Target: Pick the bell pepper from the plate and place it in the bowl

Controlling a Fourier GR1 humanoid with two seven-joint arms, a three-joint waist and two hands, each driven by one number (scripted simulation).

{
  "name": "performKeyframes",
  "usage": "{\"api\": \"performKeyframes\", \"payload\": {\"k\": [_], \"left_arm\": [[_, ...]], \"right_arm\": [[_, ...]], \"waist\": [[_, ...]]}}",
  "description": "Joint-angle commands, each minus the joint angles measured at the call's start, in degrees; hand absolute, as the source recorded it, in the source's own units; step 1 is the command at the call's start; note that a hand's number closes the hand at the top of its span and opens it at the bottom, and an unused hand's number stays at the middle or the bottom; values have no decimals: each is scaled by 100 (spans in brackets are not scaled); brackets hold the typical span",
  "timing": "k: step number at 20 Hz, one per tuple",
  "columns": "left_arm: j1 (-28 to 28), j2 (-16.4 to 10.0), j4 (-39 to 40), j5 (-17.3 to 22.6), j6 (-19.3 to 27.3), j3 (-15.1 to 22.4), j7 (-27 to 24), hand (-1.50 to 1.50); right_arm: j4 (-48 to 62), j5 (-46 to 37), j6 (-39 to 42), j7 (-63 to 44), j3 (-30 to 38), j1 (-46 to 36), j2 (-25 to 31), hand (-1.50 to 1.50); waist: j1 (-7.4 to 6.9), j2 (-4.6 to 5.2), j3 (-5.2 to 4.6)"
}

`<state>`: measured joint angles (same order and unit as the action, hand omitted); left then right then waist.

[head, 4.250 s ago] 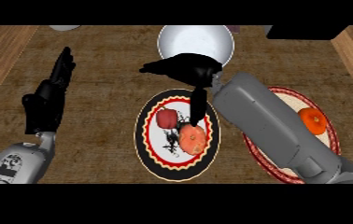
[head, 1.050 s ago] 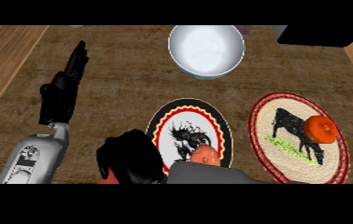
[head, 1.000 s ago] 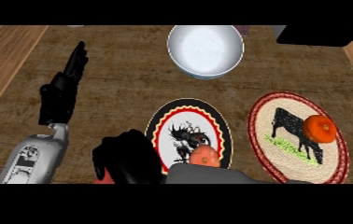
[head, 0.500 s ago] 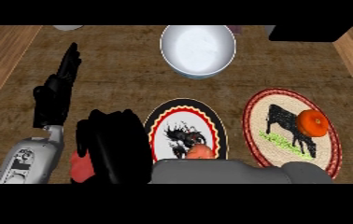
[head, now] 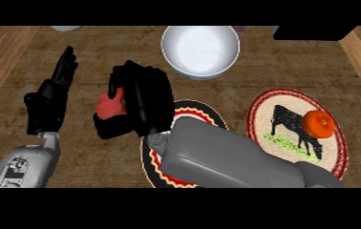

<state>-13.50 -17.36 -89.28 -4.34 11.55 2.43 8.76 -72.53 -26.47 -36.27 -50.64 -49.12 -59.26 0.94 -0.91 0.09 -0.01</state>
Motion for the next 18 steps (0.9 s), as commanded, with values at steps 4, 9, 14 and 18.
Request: {"api": "performKeyframes", "payload": {"k": [4, 9, 14, 18], "left_arm": [[-228, -54, 183, -26, -67, -170, 16, 0], [16, 55, -316, -85, -66, -9, 216, 0], [-263, 127, 37, -206, 12, -41, 62, 0], [43, 317, -75, -243, 5, 153, -123, 0]], "right_arm": [[910, 658, -263, 1778, 1309, 171, 369, 150], [2309, 587, -199, 2858, 1799, -80, 611, 150], [3658, 62, -333, 3223, 1826, -441, 788, 150], [4670, 57, -660, 3953, 2157, -615, 777, 150]], "waist": [[22, 41, 4], [-84, 42, 4], [-96, 78, -1], [-206, 104, 1]]}}
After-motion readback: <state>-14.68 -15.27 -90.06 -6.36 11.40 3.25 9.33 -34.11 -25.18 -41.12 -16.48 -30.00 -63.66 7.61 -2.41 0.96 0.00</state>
